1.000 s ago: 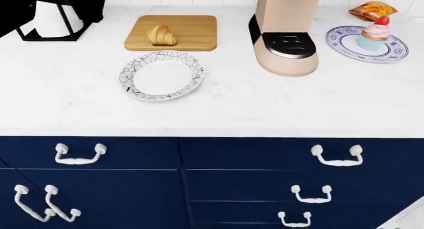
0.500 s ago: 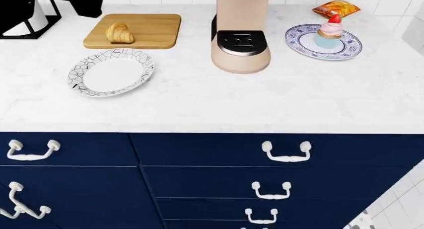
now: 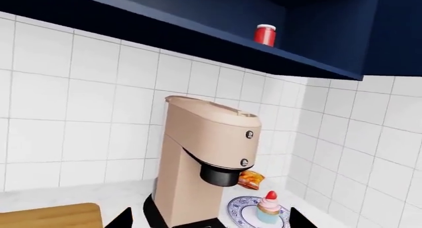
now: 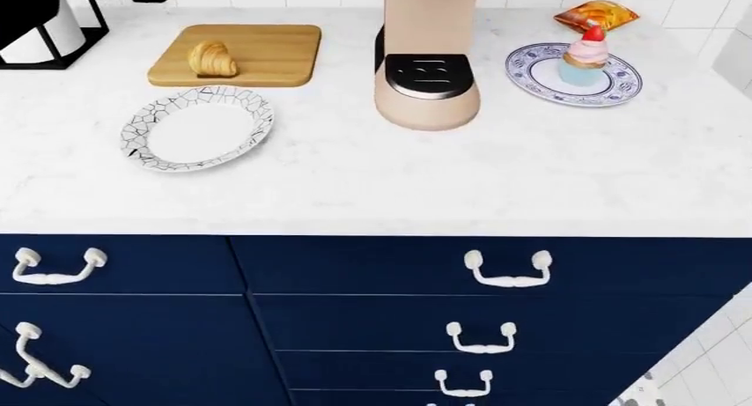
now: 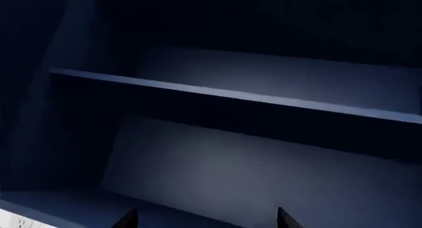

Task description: From the different types of pastries on the counter, select a croissant and place it on the cutting board. Then retrieve a jar of jam from the cabinet and place it alongside the croissant on the cutting board.

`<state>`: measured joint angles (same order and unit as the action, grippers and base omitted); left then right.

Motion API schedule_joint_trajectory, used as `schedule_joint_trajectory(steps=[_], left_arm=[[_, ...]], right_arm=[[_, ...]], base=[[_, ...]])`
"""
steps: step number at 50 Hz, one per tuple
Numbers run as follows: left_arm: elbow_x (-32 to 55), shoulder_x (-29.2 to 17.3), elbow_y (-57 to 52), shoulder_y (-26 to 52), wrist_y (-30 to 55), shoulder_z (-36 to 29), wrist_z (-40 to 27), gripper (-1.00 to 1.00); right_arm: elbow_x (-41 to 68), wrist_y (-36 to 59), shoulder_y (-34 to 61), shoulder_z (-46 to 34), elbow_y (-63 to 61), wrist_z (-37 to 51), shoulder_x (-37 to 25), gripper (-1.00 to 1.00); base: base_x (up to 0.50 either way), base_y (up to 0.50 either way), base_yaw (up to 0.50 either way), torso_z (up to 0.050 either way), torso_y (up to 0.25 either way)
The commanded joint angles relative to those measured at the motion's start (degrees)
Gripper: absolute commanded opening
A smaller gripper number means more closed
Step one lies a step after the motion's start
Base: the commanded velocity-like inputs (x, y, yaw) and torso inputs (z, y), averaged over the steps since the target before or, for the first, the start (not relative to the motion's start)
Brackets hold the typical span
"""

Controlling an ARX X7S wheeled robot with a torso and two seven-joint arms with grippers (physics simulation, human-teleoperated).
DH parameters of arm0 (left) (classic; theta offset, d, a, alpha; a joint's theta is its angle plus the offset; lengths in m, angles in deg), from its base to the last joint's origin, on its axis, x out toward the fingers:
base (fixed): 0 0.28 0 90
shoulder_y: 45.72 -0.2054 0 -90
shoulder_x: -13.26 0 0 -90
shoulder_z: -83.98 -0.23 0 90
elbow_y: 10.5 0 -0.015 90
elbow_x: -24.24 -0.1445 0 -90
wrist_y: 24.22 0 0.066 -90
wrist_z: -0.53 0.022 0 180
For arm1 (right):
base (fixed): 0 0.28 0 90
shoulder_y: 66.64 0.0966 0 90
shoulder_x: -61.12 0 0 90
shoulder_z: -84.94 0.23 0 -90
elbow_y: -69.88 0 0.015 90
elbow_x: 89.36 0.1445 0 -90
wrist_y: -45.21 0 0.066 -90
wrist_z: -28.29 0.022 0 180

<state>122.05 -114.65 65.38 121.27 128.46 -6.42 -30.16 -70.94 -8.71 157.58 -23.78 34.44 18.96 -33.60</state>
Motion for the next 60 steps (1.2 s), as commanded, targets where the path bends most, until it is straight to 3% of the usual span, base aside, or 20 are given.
schedule_joint_trajectory(steps=[1,7,20,60], left_arm=[[0.7,0.4,0.2,0.0,-1.1,0.6,0.1,1.00],[0.6,0.8,-0.1,0.4,-1.9,1.0,0.6,1.00],[7.5,1.1,0.1,5.8,-3.4,1.6,-4.9,1.00],[-3.3,3.5,1.5,4.3,-5.0,-1.9,2.4,1.00]], right_arm=[[-19.0,4.8,0.8,15.5,4.2,1.0,4.7,1.00],[-20.0,5.3,0.8,16.3,4.3,2.4,4.7,1.00],[-20.0,5.3,0.8,16.3,4.3,2.4,4.7,1.00],[-20.0,5.3,0.8,16.3,4.3,2.4,4.7,1.00]], base=[[0.00,0.00,0.00,0.000,0.000],[0.00,0.00,0.00,0.000,0.000],[0.00,0.00,0.00,0.000,0.000],[0.00,0.00,0.00,0.050,0.000]])
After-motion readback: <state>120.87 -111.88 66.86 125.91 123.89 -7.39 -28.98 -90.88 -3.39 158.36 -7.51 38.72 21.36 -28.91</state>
